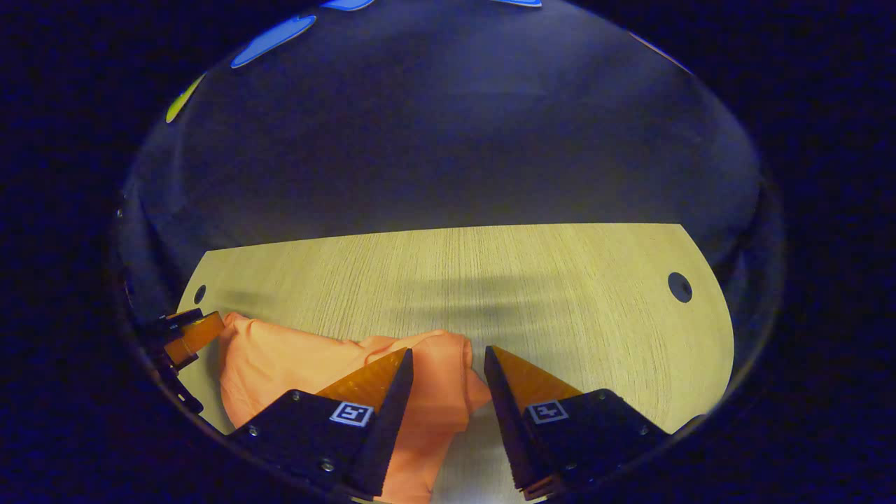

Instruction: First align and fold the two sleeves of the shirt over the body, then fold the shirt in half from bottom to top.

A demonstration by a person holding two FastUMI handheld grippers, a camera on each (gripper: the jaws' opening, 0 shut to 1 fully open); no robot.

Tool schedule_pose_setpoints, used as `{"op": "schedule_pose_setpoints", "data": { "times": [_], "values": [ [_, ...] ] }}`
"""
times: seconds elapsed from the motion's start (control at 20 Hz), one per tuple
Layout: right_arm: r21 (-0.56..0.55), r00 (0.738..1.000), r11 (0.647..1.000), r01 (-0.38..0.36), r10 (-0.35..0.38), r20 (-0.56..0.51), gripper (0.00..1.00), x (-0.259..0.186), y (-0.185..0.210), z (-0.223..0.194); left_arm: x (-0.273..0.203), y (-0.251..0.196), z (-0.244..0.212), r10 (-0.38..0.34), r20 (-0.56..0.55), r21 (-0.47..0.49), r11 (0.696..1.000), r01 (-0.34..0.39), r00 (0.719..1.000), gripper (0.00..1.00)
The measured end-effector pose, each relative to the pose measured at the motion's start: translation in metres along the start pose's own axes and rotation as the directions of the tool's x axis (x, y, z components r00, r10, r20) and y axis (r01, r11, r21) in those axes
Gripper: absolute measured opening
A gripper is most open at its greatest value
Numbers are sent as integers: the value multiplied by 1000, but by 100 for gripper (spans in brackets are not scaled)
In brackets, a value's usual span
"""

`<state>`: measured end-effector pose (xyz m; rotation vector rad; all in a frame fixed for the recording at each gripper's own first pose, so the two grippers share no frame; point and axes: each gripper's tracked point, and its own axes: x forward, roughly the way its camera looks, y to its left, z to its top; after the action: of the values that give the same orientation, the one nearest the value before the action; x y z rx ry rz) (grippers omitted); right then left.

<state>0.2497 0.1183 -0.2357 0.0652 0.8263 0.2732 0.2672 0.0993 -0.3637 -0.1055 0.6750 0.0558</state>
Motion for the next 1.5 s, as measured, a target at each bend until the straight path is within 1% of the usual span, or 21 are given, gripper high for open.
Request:
{"op": "schedule_pose_setpoints", "data": {
  "times": [0.3, 0.5, 0.55, 0.6, 0.8, 1.0, 1.05, 1.15, 1.45, 1.5],
  "values": [
    [-21, 997, 1000, -21, 22, 74, 65, -50, 10, 20, -52, -12, 34, -20, 64, -6, 1000, 20, 998, 96],
    [-29, 990, 999, -39, 43, 133, 65, -85, 20, 39, -82, -22, 58, -32, 114, 24, 999, 30, 993, 96],
    [-33, 988, 999, -43, 48, 149, 63, -92, 22, 43, -91, -26, 65, -39, 129, 31, 999, 35, 991, 95],
    [-41, 985, 998, -47, 53, 166, 65, -102, 26, 48, -102, -30, 72, -45, 146, 41, 998, 40, 988, 94],
    [-60, 976, 996, -60, 71, 206, 65, -131, 33, 58, -135, -45, 90, -72, 183, 75, 995, 59, 981, 96],
    [-98, 965, 994, -53, 76, 250, 65, -162, 37, 65, -175, -63, 109, -103, 232, 88, 993, 85, 967, 96],
    [-110, 962, 993, -53, 80, 261, 65, -172, 39, 66, -186, -67, 112, -109, 241, 92, 992, 89, 964, 94],
    [-133, 954, 990, -54, 90, 285, 65, -197, 43, 65, -207, -76, 119, -125, 265, 92, 990, 104, 956, 96],
    [-203, 927, 977, -58, 128, 353, 65, -256, 59, 64, -280, -88, 135, -162, 348, 95, 986, 137, 923, 96],
    [-210, 917, 976, -59, 136, 374, 65, -271, 64, 64, -291, -89, 136, -168, 359, 91, 985, 144, 918, 96]
  ]
}}
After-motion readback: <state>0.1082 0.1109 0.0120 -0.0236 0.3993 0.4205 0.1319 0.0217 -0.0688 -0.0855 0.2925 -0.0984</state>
